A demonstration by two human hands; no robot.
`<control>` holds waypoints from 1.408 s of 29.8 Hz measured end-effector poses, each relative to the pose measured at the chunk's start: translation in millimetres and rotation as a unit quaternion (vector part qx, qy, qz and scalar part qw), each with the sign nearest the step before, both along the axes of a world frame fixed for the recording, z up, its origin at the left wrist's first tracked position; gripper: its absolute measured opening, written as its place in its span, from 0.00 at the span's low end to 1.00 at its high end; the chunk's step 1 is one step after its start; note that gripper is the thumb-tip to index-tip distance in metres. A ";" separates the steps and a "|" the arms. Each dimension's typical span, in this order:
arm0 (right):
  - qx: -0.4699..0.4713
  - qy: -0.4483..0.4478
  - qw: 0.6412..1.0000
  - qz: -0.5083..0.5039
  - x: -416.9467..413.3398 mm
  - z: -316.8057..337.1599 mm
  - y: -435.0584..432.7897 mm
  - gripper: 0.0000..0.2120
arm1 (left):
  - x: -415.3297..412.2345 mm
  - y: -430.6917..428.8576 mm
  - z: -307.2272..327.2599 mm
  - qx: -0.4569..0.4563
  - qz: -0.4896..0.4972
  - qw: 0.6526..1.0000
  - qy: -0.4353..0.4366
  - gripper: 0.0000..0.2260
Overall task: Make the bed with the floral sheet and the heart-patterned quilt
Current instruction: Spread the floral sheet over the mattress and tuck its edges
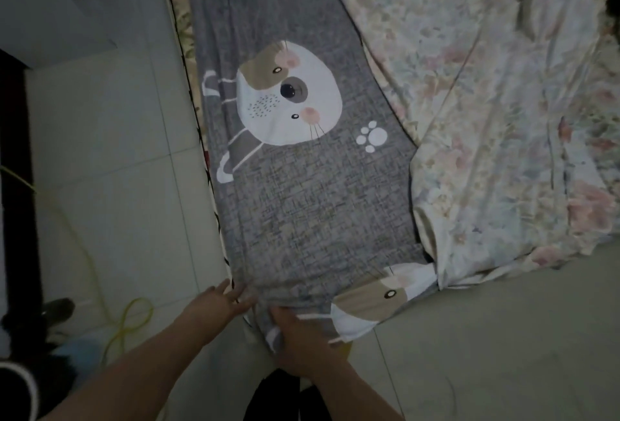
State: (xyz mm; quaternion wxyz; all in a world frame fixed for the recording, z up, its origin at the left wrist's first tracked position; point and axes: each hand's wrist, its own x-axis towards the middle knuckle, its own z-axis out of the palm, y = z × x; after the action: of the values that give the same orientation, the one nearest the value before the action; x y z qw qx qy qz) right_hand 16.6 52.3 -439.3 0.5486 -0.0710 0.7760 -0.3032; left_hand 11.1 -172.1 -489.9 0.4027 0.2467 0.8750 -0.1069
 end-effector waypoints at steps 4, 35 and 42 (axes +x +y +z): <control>-0.025 0.004 0.999 -0.027 2.3 16.3 -0.7 0.30 | -7.4 9.8 34.6 -0.015 0.015 0.999 -0.024 0.45; 0.018 0.207 0.942 -0.263 -5.5 184.4 -113.1 0.39 | -131.7 -39.7 221.3 -0.026 -0.214 0.972 0.097 0.31; 0.052 0.216 0.943 -0.249 2.0 175.8 -93.7 0.38 | -130.7 -34.1 223.6 -0.009 -0.217 0.968 0.128 0.34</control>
State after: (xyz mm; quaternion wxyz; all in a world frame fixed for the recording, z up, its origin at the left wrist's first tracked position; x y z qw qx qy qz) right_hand 18.6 -41.4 -263.5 0.2782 0.0888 0.8833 -0.3669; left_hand -119.6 -206.2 -266.3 0.2567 0.4112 0.8438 -0.2301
